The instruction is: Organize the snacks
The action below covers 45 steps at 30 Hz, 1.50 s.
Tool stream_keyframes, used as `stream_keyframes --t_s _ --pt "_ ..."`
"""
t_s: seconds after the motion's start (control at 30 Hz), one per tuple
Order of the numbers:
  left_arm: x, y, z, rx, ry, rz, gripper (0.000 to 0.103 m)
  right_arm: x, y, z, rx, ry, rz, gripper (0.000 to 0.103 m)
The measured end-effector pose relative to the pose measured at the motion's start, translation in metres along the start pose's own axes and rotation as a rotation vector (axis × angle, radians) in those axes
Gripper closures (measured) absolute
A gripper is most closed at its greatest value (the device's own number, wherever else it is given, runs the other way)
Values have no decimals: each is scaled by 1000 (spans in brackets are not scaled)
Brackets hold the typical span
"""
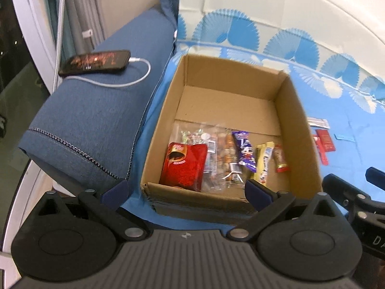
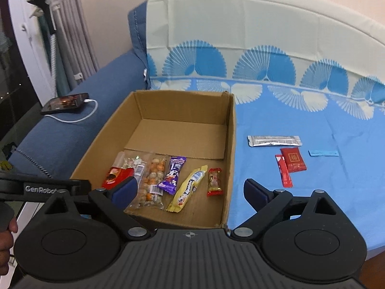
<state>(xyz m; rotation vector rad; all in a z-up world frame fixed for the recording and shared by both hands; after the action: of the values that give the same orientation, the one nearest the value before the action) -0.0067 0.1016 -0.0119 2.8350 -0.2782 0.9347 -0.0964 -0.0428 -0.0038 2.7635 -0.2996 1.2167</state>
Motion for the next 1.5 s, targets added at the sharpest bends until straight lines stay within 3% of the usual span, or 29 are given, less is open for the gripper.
stream_keyframes --t_s 0.7,1.5 --pt "-23 8 -47 34 89 46 0 -15 0 -51 -4 98 19 4" --pt "-24 18 -30 58 31 101 0 -19 7 -40 23 60 48 4"
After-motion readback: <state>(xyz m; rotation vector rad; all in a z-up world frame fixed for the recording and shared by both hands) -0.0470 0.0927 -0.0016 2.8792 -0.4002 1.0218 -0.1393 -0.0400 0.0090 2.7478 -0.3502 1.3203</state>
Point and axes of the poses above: each gripper's, at about its wrist camera, not at the fingertips, and z roughly the way its jaws point, y to its right, x to its top, the point moved 1 cm from there along z, roughly the way its jaws point, and after that the axes turned 11 degrees about -z, right-handed, at the moved point
